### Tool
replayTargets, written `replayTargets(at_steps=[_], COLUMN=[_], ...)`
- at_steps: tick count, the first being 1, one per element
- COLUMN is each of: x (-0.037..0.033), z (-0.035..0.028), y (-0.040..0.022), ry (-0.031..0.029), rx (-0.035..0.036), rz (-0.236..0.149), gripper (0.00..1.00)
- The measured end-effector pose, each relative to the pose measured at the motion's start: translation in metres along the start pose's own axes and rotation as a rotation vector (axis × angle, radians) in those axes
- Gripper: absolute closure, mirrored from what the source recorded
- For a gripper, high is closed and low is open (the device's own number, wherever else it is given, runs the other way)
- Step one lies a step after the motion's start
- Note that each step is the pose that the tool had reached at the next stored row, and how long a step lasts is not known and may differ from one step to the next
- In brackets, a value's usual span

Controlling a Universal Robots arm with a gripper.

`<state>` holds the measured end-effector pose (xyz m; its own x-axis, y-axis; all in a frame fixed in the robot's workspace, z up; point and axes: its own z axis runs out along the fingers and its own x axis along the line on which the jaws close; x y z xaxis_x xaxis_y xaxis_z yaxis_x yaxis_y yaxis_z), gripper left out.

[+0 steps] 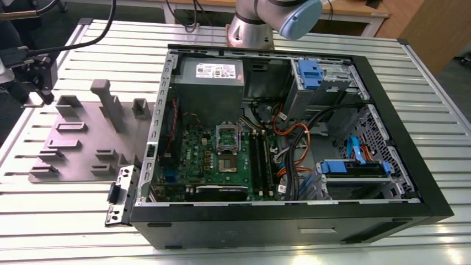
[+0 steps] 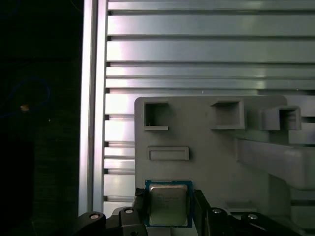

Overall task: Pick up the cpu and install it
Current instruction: 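Pick up the cpu and move it towards the insertion slot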

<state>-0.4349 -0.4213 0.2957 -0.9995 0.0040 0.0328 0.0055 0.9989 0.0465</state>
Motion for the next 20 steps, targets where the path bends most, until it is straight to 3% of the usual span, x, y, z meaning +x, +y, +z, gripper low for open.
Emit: replayTargets(at_steps=[12,20], x=[0.0003,0.0004], z=[-0.0105,-0.0128], y=[0.0005,0.0006], ry=[0.0000,0.0000], rx=[0.0001,0.0000], rz=[0.000,0.000], gripper=[0.53,0.53])
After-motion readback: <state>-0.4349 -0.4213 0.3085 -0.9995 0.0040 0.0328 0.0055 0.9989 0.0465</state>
